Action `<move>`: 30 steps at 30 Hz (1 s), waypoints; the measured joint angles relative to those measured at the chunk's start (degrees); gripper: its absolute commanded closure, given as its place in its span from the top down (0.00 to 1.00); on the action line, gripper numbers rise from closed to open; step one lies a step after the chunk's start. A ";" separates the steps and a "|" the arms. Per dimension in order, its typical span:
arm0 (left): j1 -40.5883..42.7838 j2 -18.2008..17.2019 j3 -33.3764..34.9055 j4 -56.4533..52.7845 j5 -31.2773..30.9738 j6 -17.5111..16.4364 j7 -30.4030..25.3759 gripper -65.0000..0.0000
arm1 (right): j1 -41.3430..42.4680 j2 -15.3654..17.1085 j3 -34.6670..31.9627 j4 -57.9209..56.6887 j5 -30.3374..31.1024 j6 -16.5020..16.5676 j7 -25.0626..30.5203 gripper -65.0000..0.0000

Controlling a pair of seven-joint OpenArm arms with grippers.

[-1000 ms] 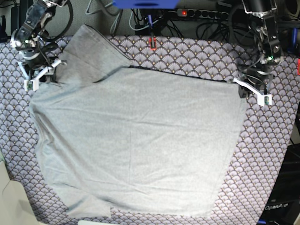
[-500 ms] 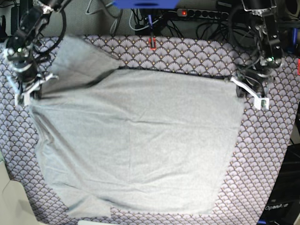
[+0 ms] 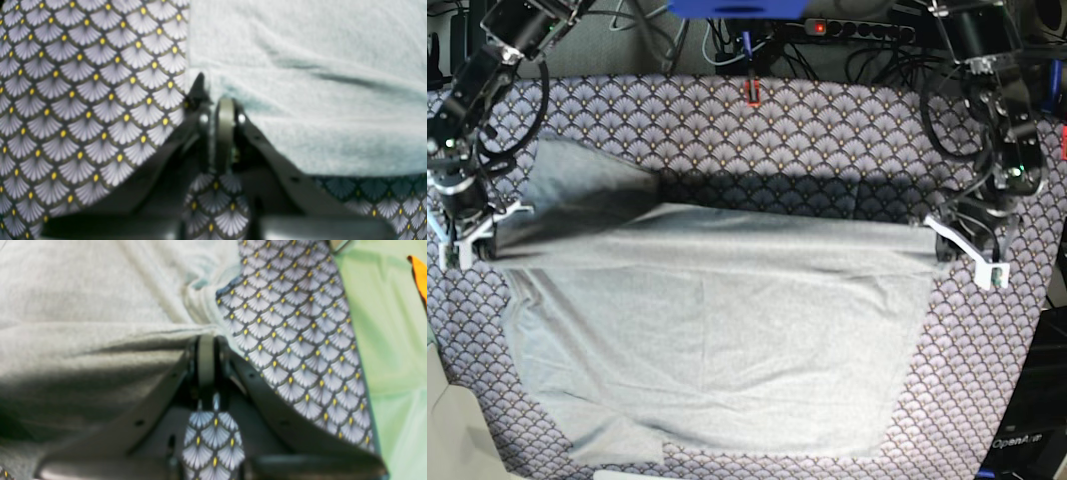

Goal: Fold the T-shirt properly
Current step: 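Lift the shoulder edge and fold it toward the hem with both grippers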

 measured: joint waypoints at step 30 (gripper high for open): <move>-22.36 0.74 0.31 -24.92 0.17 0.20 -0.68 0.00 | 21.49 5.01 -6.29 -21.73 -6.01 0.20 0.42 0.00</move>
